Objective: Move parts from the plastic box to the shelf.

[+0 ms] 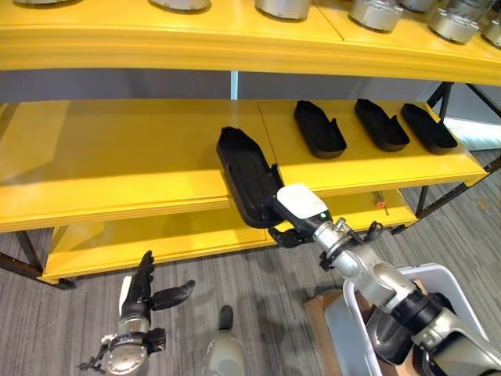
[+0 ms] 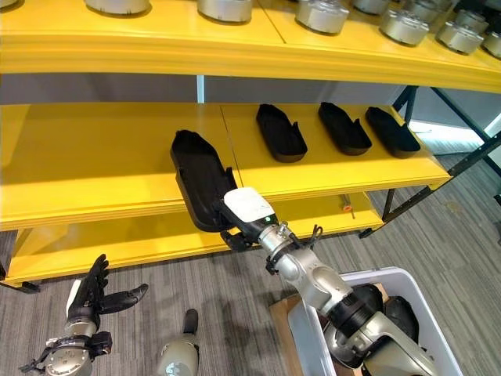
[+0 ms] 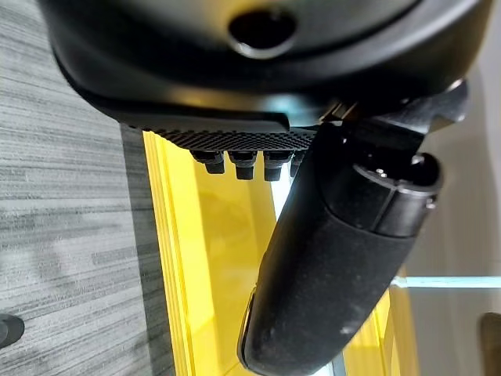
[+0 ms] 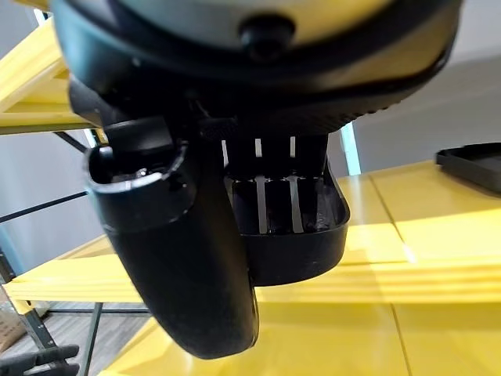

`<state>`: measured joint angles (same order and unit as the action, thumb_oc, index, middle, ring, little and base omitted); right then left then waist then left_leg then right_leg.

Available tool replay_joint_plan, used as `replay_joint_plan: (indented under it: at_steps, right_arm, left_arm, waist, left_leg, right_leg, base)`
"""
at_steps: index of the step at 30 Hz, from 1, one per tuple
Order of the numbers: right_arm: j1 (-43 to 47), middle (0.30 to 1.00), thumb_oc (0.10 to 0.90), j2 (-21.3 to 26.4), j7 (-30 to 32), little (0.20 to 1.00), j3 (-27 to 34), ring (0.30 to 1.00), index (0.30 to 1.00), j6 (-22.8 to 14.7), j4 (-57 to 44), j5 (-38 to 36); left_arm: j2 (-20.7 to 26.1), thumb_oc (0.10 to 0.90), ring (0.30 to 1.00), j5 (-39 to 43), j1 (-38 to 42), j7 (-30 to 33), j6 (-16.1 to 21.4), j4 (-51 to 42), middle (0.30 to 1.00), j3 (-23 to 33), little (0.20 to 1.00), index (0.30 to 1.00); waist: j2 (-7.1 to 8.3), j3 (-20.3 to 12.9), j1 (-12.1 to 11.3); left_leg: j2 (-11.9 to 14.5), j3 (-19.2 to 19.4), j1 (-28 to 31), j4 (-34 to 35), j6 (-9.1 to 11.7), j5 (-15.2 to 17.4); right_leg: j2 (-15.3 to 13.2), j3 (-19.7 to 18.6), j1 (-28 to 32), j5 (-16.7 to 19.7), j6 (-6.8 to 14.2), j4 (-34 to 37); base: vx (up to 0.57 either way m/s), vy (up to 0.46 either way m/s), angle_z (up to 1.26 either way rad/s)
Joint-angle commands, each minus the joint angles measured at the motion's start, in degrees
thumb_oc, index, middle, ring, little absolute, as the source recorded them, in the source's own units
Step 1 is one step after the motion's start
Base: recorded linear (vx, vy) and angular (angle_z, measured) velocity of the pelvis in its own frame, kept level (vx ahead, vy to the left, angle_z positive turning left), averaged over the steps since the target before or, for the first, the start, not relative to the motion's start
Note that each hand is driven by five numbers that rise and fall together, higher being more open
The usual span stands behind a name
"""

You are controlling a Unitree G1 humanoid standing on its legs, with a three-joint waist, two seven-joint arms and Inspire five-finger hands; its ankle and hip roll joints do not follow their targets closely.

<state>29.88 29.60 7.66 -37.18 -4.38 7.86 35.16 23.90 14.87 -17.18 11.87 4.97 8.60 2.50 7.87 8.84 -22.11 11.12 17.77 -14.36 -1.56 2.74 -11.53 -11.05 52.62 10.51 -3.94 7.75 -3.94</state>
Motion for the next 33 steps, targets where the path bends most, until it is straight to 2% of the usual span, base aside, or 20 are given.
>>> replay_joint_plan:
  at_steps: [1, 15, 23, 25, 27, 28, 29, 30, 31, 32, 33]
  right_arm:
    - [9.0, 0.300, 0.400, -0.1, 4.8, 0.300, 3.2, 0.300, 0.300, -1.1, -0.1, -2.4]
    - [17.9, 0.300, 0.400, -4.1, 7.6, 0.300, 3.0, 0.300, 0.300, 1.6, 12.6, -5.6]
    - [18.7, 0.300, 0.400, -5.3, 7.7, 0.300, 3.0, 0.300, 0.300, 2.1, 15.4, -7.1]
    - [17.6, 0.300, 0.400, -5.7, 7.9, 0.300, 3.8, 0.300, 0.300, 2.3, 14.8, -7.3]
    - [14.8, 0.300, 0.400, -6.4, 7.5, 0.300, 4.5, 0.300, 0.300, 2.4, 13.7, -7.6]
    - [12.9, 0.300, 0.400, -6.6, 7.4, 0.300, 4.9, 0.300, 0.300, 2.2, 12.8, -7.9]
    - [12.7, 0.300, 0.400, -6.5, 7.4, 0.300, 5.0, 0.300, 0.300, 2.3, 12.6, -7.9]
    - [10.4, 0.300, 0.400, -5.4, 7.7, 0.300, 6.6, 0.300, 0.300, 1.7, 10.5, -8.7]
    - [10.3, 0.300, 0.400, -5.3, 7.6, 0.300, 6.6, 0.300, 0.300, 1.7, 10.4, -8.7]
    - [9.4, 0.300, 0.400, -4.7, 7.6, 0.300, 7.4, 0.300, 0.300, 1.3, 9.8, -9.1]
    - [9.3, 0.300, 0.400, -4.6, 7.5, 0.300, 7.4, 0.300, 0.300, 1.3, 9.7, -9.1]
  left_arm:
    - [4.3, 0.900, 1.000, -1.7, 1.8, 0.7, 5.5, -5.1, 1.000, -1.9, 1.000, 1.000]
    - [7.1, 0.900, 1.000, -1.3, 3.1, -0.1, 5.9, -5.2, 1.000, -4.3, 1.000, 1.000]
    - [7.9, 0.900, 1.000, -0.3, 2.6, -0.1, 5.5, -4.2, 1.000, -3.4, 1.000, 1.000]
    - [8.0, 0.900, 1.000, -0.5, 3.2, 0.0, 5.2, -3.8, 1.000, -3.7, 1.000, 1.000]
    - [8.4, 0.900, 1.000, -1.5, 4.4, -0.1, 4.8, -3.0, 1.000, -4.8, 1.000, 1.000]
    - [9.0, 0.900, 1.000, -2.5, 5.4, -0.4, 4.6, -3.2, 1.000, -6.2, 1.000, 1.000]
    - [8.9, 0.900, 1.000, -2.6, 5.5, -0.4, 4.6, -3.1, 1.000, -6.3, 1.000, 1.000]
    - [10.0, 0.900, 1.000, -3.7, 7.8, -0.4, 4.7, -3.0, 1.000, -8.2, 1.000, 1.000]
    - [10.0, 0.900, 1.000, -3.7, 7.9, -0.4, 4.8, -3.0, 1.000, -8.4, 1.000, 1.000]
    - [10.3, 0.900, 1.000, -4.0, 8.7, -0.6, 4.9, -2.8, 1.000, -8.7, 1.000, 1.000]
    - [10.3, 0.900, 1.000, -4.0, 8.8, -0.5, 4.9, -2.8, 1.000, -8.8, 1.000, 1.000]
  waist:
    - [-0.14, -3.4, -0.6]
    - [0.82, -3.4, -3.2]
    - [1.47, -3.7, -3.6]
    - [1.26, -3.4, -2.8]
    - [0.82, -3.3, -1.1]
    - [-0.12, -2.7, 1.3]
    - [0.02, -2.7, 0.9]
    - [-1.84, -1.4, 4.2]
    - [-1.87, -1.6, 4.0]
    - [-2.41, -1.2, 5.3]
    - [-2.39, -1.3, 5.2]
  left_leg:
    - [3.9, 0.7, 2.3, 3.2, 3.9, -4.6]
    - [-2.8, -2.2, 3.3, 4.8, -0.2, 0.4]
    - [-7.2, -4.2, 5.9, 4.4, -3.1, 5.0]
    - [-8.6, -4.9, 7.2, 4.7, -4.2, 6.0]
    - [-10.5, -6.2, 9.2, 6.1, -5.6, 7.0]
    - [-11.4, -7.9, 10.6, 6.4, -6.6, 7.8]
    - [-11.7, -7.6, 10.5, 6.4, -6.8, 7.9]
    - [-11.2, -9.9, 10.4, 6.6, -7.7, 7.2]
    - [-11.1, -9.8, 10.2, 6.6, -7.7, 7.2]
    - [-10.9, -10.9, 10.3, 6.6, -7.5, 7.1]
    - [-10.8, -10.9, 10.2, 6.6, -7.5, 7.1]
  right_leg:
    - [-3.1, -0.9, -3.5, 2.1, -0.2, -2.5]
    - [-8.8, 1.7, -3.3, 6.1, 3.4, -6.2]
    - [-13.4, -0.4, -2.8, 10.9, 6.3, -10.3]
    - [-15.4, -2.3, -3.7, 13.3, 6.8, -14.7]
    - [-17.9, -6.4, -5.3, 17.2, 7.3, -20.8]
    - [-18.8, -12.5, -7.9, 21.6, 7.3, -27.0]
    - [-19.4, -13.3, -8.8, 21.6, 7.3, -27.8]
    - [-15.2, -23.8, -15.2, 20.1, 6.8, -31.8]
    - [-15.1, -23.9, -15.6, 20.1, 6.8, -31.8]
    - [-12.7, -26.9, -18.0, 16.5, 5.5, -30.7]
    - [-12.6, -27.0, -18.3, 16.3, 5.5, -30.9]
  base:
    - [0.05, 0.074, 0.14]
    - [0.05, 0.079, 0.21]
    - [0.08, 0.118, 0.15]
    - [0.10, 0.177, 0.15]
    - [0.12, 0.225, 0.34]
    - [0.09, 0.195, 0.47]
    - [-0.01, 0.181, 0.90]
    - [-0.07, 0.071, 0.88]
    - [-0.06, 0.062, 0.95]
    - [0.00, -0.002, 0.74]
    - [0.01, -0.022, 0.66]
